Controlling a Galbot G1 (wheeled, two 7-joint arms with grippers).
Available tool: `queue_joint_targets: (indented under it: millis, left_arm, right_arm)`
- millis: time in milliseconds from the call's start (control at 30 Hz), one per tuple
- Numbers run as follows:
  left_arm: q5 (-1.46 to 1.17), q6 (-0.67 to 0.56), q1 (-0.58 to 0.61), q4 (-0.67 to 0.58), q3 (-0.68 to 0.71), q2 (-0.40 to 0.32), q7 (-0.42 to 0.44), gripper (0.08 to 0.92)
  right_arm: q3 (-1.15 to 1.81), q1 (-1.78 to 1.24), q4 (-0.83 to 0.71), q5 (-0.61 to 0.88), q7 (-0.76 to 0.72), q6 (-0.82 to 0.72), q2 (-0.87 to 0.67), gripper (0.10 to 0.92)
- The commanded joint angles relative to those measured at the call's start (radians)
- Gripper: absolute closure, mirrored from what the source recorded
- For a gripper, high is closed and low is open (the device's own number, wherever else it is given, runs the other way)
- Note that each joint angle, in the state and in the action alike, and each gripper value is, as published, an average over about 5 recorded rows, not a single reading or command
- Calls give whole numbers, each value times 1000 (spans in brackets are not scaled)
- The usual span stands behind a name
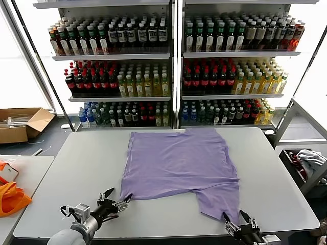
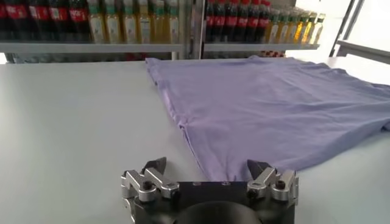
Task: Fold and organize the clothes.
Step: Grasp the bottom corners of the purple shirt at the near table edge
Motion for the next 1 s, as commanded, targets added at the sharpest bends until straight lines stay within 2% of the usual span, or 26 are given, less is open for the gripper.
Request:
queue_joint_targets:
  millis: [33, 333, 467, 767, 867, 1000]
  left_arm:
    - [-5, 8, -27, 23, 35, -13, -12, 226]
    - [1, 13, 3, -21, 39, -8, -22, 483]
    - [1, 12, 13, -39, 28, -3, -26, 596]
    - [-47, 26, 70, -128, -14, -13, -77, 854]
    - [-46, 27, 104, -169, -40, -16, -77, 904]
    - [-44, 27, 148, -217, -76, -15, -76, 911]
  right_arm:
    - [-16, -4, -4, -2, 7, -5, 8, 569]
    - [-15, -9, -8, 5, -4, 24, 5, 829]
    - [-13, -8, -7, 28, -22, 66, -1, 910]
    - [3, -9, 39, 98, -66, 184, -21, 918]
    - [14, -30, 66, 116, -86, 209, -37, 918]
    - [46, -77, 104, 140, -116, 231, -58, 918]
